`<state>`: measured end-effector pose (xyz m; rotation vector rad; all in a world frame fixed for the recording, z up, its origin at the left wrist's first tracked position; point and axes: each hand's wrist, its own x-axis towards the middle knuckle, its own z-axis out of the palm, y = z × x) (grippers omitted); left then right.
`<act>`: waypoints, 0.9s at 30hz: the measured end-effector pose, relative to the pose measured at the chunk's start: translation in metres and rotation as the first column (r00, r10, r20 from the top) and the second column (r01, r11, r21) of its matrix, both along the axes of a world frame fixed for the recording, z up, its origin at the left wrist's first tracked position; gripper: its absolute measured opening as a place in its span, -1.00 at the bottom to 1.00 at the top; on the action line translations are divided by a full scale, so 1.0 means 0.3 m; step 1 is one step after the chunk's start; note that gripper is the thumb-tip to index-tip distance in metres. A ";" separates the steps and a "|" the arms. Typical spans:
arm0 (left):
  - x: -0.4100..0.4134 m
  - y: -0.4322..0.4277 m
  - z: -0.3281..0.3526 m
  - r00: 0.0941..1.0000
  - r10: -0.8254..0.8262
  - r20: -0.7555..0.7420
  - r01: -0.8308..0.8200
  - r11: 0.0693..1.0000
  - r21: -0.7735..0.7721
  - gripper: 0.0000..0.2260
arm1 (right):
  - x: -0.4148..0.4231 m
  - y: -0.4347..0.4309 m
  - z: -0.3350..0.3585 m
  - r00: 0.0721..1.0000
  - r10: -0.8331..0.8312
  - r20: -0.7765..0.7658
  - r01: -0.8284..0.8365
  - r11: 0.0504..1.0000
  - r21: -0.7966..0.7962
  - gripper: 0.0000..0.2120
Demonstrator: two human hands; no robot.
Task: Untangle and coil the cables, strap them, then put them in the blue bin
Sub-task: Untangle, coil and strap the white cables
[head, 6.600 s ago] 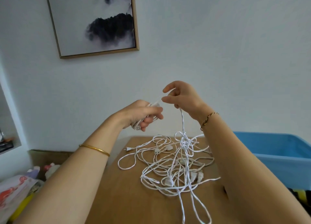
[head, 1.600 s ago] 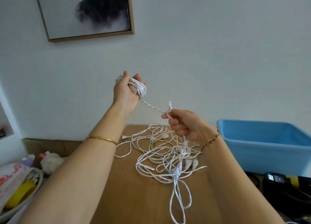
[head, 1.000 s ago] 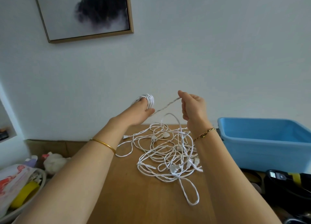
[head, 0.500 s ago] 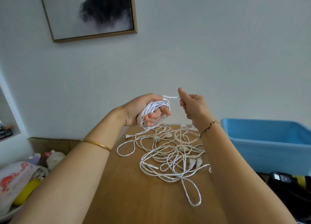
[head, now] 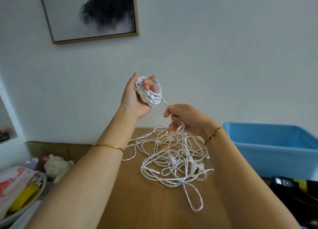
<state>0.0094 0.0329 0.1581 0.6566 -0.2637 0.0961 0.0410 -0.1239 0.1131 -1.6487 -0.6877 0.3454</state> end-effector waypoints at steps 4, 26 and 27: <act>0.013 -0.031 0.015 0.977 0.214 0.009 -0.215 0.977 0.008 -0.63 | -0.022 -0.008 0.006 0.998 0.007 0.059 0.000 0.994 -0.114 -0.81; 0.023 0.046 -0.130 0.789 0.156 0.594 -0.446 -0.518 0.730 -0.47 | -0.007 0.001 0.051 0.809 -0.436 0.395 0.466 0.885 0.024 -0.92; 0.023 0.044 -0.132 0.774 0.139 0.617 -0.461 -0.544 0.701 -0.56 | -0.010 0.010 0.054 0.777 -0.430 0.461 0.483 0.876 0.003 -0.94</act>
